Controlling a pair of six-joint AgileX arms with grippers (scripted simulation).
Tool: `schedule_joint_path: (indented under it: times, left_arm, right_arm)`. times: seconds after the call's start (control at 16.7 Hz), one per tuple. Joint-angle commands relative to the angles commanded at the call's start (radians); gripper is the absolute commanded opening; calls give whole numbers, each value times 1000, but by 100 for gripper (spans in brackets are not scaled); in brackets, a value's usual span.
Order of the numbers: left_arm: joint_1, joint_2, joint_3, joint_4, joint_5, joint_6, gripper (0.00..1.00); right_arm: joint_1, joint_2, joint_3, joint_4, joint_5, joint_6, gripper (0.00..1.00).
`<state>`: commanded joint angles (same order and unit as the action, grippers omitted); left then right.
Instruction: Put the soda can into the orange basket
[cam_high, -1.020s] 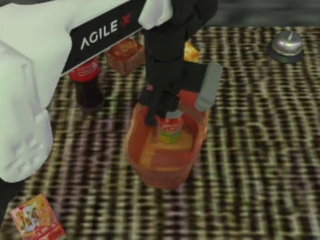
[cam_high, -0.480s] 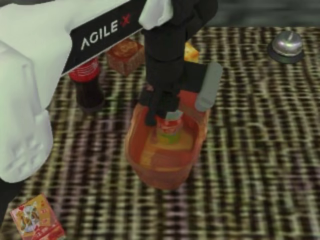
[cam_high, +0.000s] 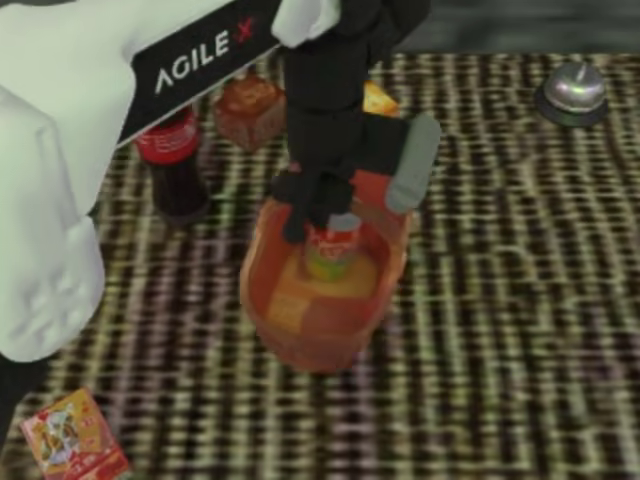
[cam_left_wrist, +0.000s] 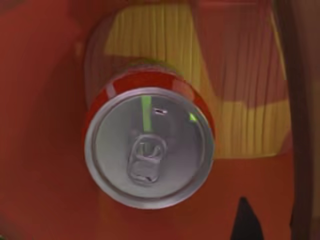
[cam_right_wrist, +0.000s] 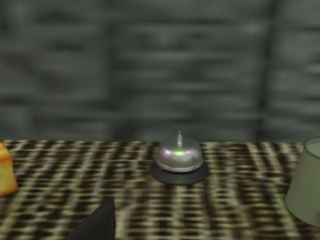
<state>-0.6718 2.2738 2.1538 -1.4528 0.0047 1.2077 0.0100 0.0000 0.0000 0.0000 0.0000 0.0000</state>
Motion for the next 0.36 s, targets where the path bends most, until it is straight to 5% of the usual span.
schedule_joint_path:
  times: [0.36]
  left_arm:
    - [42, -17, 129, -146, -2, 27, 0]
  right_arm:
    - [0, 0, 0, 0, 0, 0, 100]
